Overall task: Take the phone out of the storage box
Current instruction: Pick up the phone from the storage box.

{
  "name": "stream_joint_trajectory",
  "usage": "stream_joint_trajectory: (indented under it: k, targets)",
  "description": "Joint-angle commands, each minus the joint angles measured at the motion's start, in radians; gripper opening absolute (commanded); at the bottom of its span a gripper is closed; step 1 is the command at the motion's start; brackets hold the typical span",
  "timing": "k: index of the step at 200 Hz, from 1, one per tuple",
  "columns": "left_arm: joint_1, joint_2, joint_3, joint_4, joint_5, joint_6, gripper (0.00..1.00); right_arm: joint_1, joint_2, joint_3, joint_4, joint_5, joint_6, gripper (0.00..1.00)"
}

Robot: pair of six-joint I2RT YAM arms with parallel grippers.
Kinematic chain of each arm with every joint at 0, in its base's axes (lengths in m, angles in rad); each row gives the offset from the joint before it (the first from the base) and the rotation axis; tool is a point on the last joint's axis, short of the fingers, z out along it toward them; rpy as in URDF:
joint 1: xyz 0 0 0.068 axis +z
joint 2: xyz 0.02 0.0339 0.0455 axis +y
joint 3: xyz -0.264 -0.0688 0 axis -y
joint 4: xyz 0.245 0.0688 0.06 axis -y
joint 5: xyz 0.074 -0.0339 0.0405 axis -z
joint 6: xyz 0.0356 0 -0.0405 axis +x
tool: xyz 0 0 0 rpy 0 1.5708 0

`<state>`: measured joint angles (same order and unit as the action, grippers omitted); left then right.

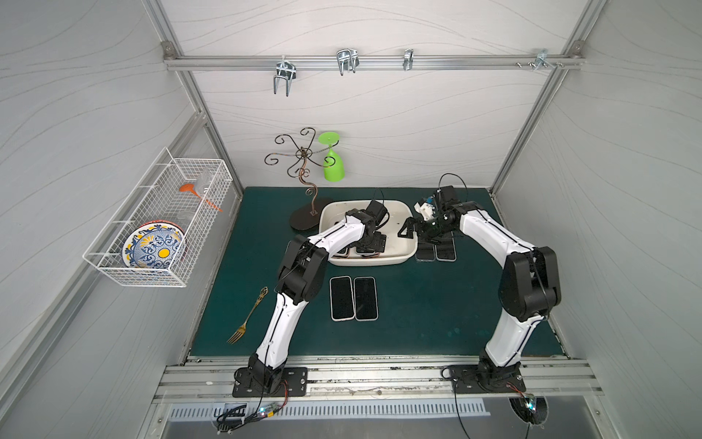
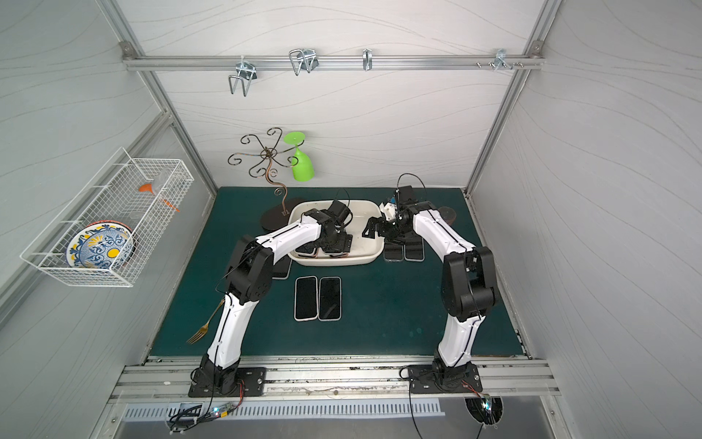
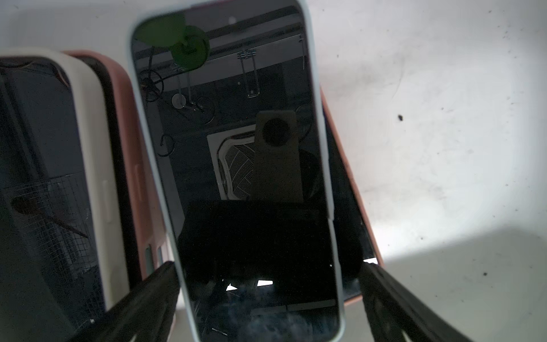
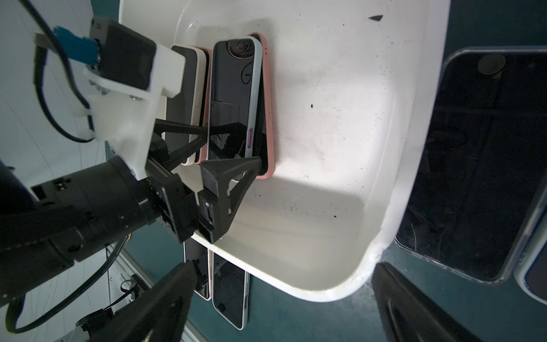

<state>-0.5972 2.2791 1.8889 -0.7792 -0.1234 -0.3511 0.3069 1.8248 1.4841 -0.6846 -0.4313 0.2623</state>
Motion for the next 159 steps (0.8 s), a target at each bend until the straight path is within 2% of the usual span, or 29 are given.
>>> stream_joint_trajectory:
  k: [1,15,41,86,116,159]
  targets:
    - [0.005,0.030,0.041,0.004,-0.011,-0.003,0.94,-0.005,0.016,-0.007,0.007,-0.016,-0.011,0.99]
    - [0.009,0.042,0.046,0.000,-0.002,-0.002,0.89,-0.006,0.020,-0.007,0.005,-0.018,-0.015,0.99]
    - [0.014,0.045,0.038,0.000,0.006,-0.005,0.73,-0.006,0.022,-0.008,0.003,-0.016,-0.017,0.99]
    - [0.017,-0.050,-0.005,0.055,0.012,0.009,0.47,-0.009,0.045,0.013,0.032,-0.063,0.007,0.99]
    - [0.018,-0.124,-0.035,0.084,0.028,0.016,0.41,-0.020,0.074,0.036,0.079,-0.156,0.049,0.99]
    - [0.020,-0.228,-0.072,0.094,0.063,0.024,0.39,-0.020,0.115,0.083,0.170,-0.277,0.105,0.99]
